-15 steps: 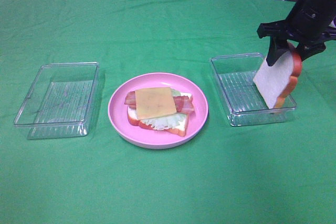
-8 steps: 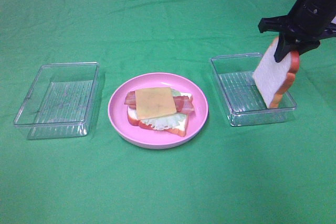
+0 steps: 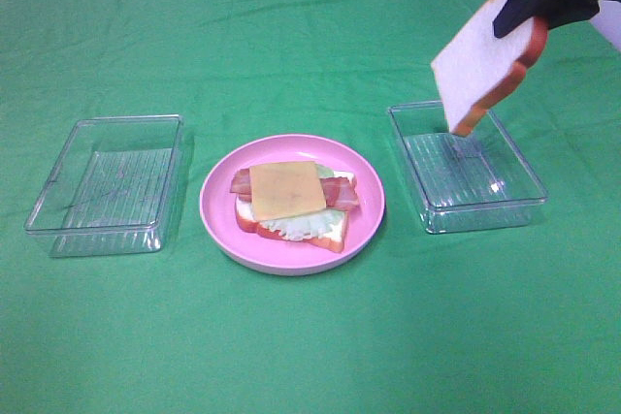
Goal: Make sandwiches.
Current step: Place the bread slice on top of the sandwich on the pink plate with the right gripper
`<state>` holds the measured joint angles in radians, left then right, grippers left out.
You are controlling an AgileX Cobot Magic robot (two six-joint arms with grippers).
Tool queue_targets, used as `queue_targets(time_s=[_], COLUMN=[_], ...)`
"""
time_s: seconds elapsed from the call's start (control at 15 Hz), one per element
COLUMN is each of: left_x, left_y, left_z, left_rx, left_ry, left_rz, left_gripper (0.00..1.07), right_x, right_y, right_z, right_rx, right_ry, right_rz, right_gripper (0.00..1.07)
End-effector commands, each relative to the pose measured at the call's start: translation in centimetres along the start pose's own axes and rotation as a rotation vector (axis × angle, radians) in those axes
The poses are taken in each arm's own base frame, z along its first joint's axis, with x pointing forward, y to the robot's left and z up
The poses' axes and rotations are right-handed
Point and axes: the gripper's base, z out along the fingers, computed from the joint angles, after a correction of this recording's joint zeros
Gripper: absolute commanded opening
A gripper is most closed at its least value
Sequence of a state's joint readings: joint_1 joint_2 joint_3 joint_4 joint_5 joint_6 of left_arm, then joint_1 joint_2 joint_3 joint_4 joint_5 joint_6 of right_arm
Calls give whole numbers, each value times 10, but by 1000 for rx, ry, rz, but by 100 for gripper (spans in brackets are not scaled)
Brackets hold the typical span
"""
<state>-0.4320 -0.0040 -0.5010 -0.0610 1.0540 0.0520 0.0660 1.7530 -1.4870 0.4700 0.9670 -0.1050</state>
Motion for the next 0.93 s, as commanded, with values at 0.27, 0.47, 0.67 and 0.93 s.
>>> queue_targets(time_s=[0.27,0.47,0.67,0.93], left_x=[1,1,1,1], left_y=[0,0,0,0], left_z=[-3,-3,-3,-3], left_rx=[2,2,2,2], left_ry=[-29,-29,-29,-29], left_rz=[-2,-2,-2,-2], left_gripper=[81,81,81,81], right_x=[43,60,67,81], right_y=[22,17,18,65], right_z=[26,44,58,109], right_rx=[-531,-659,-702,-702], right_ry=[-5,-73,-88,-59], right_rz=[79,194,237,288], right_gripper=[0,0,0,0])
